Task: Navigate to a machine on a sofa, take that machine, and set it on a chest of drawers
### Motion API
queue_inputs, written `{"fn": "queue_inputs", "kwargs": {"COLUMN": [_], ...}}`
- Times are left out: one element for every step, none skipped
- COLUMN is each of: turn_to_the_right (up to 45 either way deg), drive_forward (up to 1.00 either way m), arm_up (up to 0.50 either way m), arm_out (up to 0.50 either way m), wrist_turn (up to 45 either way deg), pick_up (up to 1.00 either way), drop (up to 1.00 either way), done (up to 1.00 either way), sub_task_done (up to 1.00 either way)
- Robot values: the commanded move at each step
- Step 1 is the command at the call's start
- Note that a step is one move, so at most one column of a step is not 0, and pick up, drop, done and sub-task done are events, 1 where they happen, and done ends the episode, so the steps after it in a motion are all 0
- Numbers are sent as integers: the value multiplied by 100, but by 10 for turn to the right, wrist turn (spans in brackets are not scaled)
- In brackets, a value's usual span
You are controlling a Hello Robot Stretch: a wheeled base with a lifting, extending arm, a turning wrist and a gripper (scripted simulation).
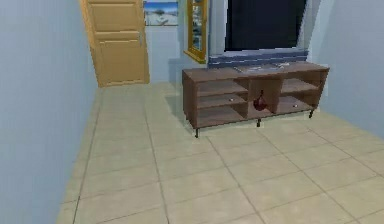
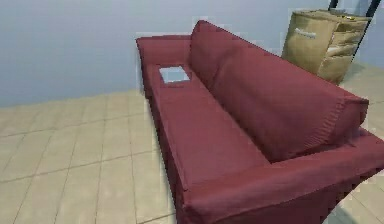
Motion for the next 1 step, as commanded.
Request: {"fn": "queue_inputs", "kwargs": {"turn_to_the_right": [-120], "drive_forward": [0], "arm_up": [0], "arm_out": [0], "wrist_turn": [0], "pick_up": [0], "drop": [0], "done": [0], "sub_task_done": [0]}}
